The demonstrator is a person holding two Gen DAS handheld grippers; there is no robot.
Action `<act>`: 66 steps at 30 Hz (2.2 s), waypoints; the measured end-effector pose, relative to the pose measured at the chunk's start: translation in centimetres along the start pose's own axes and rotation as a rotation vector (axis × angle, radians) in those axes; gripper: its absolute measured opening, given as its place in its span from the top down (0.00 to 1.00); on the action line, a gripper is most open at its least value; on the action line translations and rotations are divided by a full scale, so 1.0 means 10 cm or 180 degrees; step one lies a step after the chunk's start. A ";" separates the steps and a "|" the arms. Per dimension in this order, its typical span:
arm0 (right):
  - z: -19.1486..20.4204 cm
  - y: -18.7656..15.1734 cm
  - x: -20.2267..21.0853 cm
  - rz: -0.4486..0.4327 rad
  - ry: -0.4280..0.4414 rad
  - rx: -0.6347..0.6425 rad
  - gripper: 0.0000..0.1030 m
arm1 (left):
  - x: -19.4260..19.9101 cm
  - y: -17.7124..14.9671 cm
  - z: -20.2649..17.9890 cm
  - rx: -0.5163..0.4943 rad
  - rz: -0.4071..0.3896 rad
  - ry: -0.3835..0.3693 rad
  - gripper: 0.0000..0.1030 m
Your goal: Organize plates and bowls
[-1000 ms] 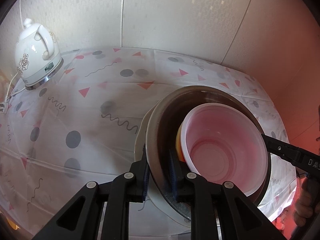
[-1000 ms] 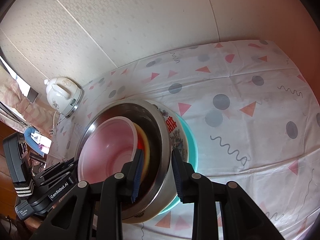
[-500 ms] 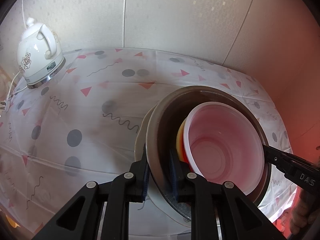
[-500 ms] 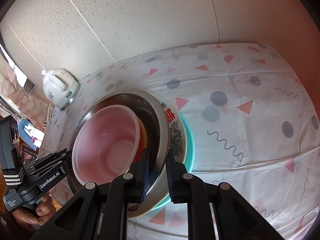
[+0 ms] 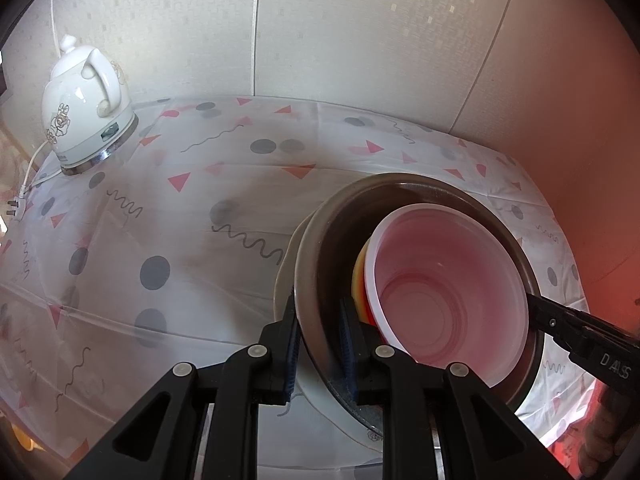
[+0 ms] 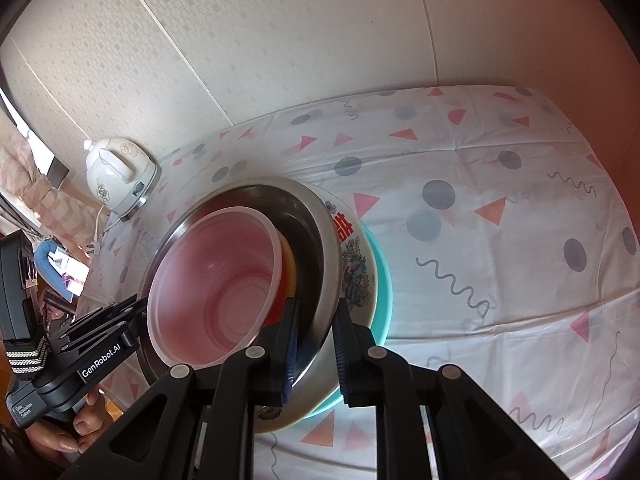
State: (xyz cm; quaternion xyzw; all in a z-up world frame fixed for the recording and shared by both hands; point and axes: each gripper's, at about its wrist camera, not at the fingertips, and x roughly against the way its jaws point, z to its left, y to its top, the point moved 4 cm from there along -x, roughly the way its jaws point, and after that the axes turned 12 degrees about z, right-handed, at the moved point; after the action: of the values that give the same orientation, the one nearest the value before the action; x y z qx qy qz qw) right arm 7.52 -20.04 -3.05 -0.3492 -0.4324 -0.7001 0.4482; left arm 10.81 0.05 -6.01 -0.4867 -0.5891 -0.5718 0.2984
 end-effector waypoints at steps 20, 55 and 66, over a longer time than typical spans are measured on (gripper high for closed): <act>0.11 -0.08 0.24 -0.0285 -0.0309 0.0023 0.67 | 0.31 -0.12 0.07 0.0082 -0.0268 0.0121 0.75; 0.69 -0.32 0.44 -0.0885 -0.0772 0.0252 0.50 | 0.96 -0.42 0.06 0.0225 -0.1074 0.0603 0.54; 0.71 -0.33 0.43 -0.0867 -0.0755 0.0269 0.50 | 0.94 -0.42 0.04 0.0219 -0.1055 0.0613 0.52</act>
State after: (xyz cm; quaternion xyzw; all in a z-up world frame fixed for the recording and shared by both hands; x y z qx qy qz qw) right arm 3.64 -14.17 2.43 -0.3484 -0.5546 -0.6894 0.3094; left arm 3.73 3.18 0.87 -0.3155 -0.6491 -0.6366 0.2716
